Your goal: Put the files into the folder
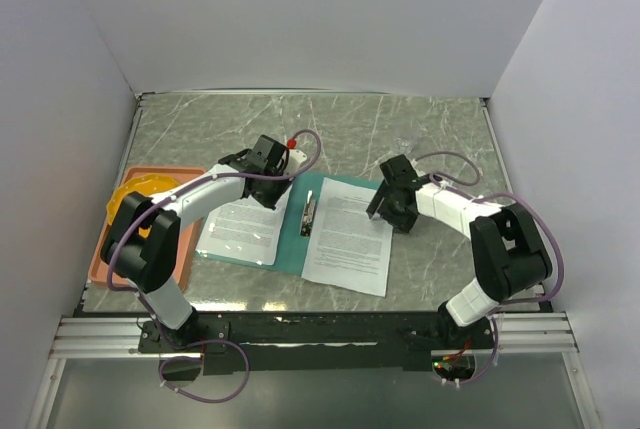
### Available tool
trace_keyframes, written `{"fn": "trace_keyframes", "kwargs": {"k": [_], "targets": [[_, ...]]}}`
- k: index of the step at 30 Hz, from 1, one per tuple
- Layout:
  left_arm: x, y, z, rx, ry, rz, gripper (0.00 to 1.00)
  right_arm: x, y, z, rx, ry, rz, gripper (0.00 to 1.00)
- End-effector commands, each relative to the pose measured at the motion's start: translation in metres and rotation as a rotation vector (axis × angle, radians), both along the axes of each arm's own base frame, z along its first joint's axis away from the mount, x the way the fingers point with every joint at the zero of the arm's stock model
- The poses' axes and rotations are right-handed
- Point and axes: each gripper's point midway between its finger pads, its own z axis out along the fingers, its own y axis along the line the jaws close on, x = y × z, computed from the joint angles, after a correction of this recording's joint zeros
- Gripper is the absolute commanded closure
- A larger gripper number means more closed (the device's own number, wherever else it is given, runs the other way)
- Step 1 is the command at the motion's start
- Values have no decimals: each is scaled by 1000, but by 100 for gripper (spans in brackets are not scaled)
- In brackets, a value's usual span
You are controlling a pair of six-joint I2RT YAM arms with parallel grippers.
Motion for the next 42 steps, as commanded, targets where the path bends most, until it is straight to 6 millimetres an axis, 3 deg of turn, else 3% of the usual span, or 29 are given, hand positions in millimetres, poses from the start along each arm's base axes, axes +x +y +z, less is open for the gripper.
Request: {"fn": "trace_keyframes", "kwargs": {"k": [1,11,26,34,42], "targets": [[3,-3,10,-25,-38,0,97,36,27,20,56,-111,50,24],[-1,-6,6,-23,-29,-5,97,44,42,25,74,-118,74,25],[-5,-8,10,-21,-37,-10,98,2,32,22,57,-101,68,29],[-6,-9,13,-27,-41,-9,98,-15,26,12,36,-82,94,37],[-5,-8,14,-19,-46,-13,97,-18,26,-5,23,-43,99,56]]}}
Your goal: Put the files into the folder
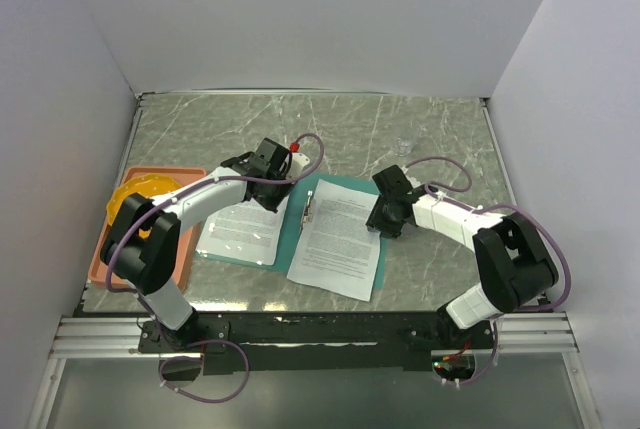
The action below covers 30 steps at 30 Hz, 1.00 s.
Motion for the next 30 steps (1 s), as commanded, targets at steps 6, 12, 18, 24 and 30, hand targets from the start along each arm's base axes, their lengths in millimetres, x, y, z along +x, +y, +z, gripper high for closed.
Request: {"fn": "trace_keyframes", "kwargs": {"k": [6,12,18,24,30], "targets": [[3,-3,15,-22,-43,4,98,-2,-1,-10,-15,-2,7,75],[2,-2,13,-23,-39,5,98,-3,-3,-4,-17,-23,10,100],[1,-1,14,-25,-41,9,98,8,-11,9,-40,-70,-15,100],[0,1,13,-11,-45,5,98,18,-21,15,-43,-98,-39,100],[1,1,11,-11,-43,4,98,24,-25,15,-38,-99,-51,100]]}}
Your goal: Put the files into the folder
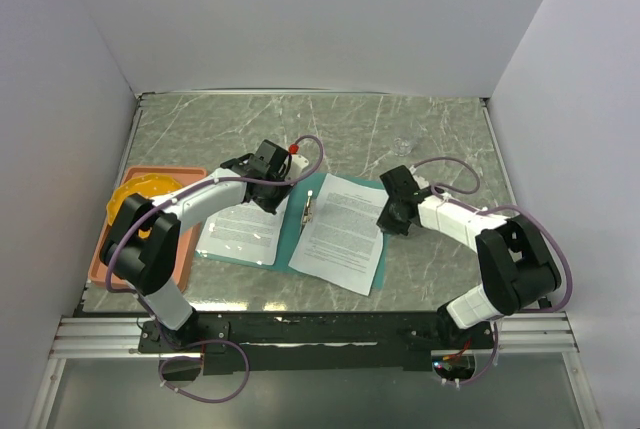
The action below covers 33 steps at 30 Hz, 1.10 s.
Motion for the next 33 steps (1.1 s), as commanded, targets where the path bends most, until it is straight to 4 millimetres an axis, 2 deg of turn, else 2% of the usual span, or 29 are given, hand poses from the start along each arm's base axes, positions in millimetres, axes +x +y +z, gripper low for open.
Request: {"fn": "trace_keyframes", "kwargs": {"k": [1,6,10,14,27,30,31,33], "targets": [[3,-4,14,-25,-43,0,98,22,-1,19,8,-83,-6,100],[4,-3,16,-27,-47,0,98,37,7,27,17,-118,58,100],[3,-3,14,-23,-45,-2,98,50,24,38,69,-171,164,100],[3,-3,14,-22,-45,0,98,56,25,41,59,-176,209,100],[3,-4,16,-28,-47,0,98,43,28,37,98,-139,218,100],[4,-5,17,-34,-47,0,98,40,27,32,94,-125,223,89],[3,-5,17,-35,-46,1,98,42,27,34,91,-127,223,77],[3,-5,18,-37,-46,-1,98,41,25,35,81,-120,226,68]]}}
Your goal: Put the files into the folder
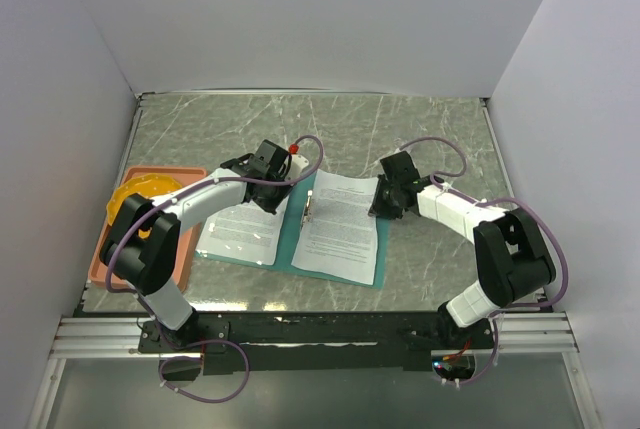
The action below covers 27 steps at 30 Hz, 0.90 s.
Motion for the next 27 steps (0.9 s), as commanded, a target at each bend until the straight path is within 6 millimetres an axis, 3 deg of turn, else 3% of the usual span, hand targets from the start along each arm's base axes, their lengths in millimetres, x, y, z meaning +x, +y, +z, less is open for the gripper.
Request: {"fn": "trace_keyframes", "kwargs": {"k": [1,3,12,18,27], "targets": [[2,-4,19,-35,-45,-1,98,7,-1,13,0,-34,5,64],[3,-4,19,-32,-49,-2,98,5,-4,15,-11,-30,1,53],[2,-3,18,-26,-48,-6,98,4,-7,32,-33,-46,40,27],[1,-1,19,-25,-53,-6,98,14,-9,32,-38,-67,69,18],[-1,0,23,-29,-64,-11,98,38,-32,15,-143,-18,13,16]]}}
